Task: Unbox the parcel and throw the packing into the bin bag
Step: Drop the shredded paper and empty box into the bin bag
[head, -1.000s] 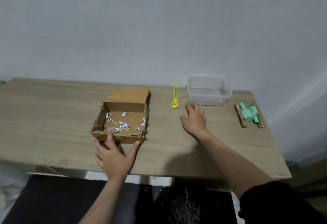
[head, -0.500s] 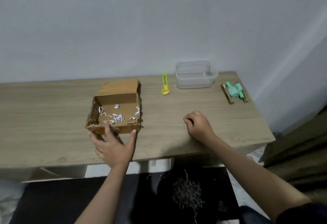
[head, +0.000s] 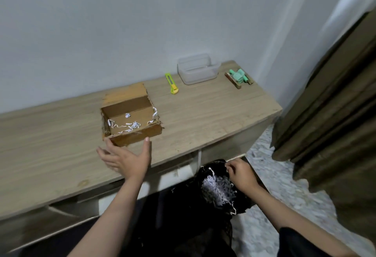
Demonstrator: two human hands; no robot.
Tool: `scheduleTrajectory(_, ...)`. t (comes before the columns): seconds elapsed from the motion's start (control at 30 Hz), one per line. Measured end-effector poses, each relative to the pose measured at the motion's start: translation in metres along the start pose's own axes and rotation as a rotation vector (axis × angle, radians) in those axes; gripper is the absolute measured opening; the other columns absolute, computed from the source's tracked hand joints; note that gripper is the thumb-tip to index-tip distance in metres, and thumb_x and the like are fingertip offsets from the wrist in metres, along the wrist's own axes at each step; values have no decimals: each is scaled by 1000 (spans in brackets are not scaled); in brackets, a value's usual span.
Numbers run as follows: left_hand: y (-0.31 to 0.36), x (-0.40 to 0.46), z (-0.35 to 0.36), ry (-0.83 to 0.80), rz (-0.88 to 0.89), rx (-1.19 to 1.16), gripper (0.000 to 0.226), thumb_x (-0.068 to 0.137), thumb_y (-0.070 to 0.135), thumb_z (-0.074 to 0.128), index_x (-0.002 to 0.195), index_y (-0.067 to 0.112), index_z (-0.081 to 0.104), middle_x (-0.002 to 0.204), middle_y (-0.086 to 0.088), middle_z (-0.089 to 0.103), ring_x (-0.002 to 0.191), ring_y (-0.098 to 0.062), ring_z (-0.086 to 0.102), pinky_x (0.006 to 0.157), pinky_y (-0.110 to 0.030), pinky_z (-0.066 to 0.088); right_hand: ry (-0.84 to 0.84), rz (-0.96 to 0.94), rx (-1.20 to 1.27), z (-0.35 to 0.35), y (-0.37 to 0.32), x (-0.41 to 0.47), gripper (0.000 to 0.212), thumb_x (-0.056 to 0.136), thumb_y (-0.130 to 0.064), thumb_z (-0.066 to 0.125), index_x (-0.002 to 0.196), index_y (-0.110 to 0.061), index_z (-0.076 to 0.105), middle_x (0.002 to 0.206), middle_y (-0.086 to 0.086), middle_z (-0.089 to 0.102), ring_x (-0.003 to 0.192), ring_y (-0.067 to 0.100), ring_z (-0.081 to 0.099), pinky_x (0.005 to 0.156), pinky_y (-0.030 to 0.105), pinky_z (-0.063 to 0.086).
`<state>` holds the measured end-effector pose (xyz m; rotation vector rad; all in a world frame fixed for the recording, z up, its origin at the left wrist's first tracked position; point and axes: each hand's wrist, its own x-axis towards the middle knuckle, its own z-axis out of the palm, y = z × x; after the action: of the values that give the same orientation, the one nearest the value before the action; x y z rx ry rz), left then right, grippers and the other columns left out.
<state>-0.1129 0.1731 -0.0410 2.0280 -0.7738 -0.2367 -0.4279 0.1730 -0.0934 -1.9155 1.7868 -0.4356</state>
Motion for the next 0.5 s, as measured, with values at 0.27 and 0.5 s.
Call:
scheduleTrajectory(0.27,-23,39,-29,-231,98,-53,114,71,50,75,147,1,5,154,-21,15,142,-34,18,116,-47,19,141,195,34,7,-26,-6,8,80,-2,59,80,-4,66,88,12,60,87,32,60,72,28,40)
scheduleTrajectory(0.5,-24,43,-29,-219,85,-82,86,81,52,62,145,11,20,146,-15,40,131,-34,42,105,-51,39,401,-169,273,-8,-140,27,7,78,-2,66,84,-6,68,81,3,59,71,11,55,66,9,39)
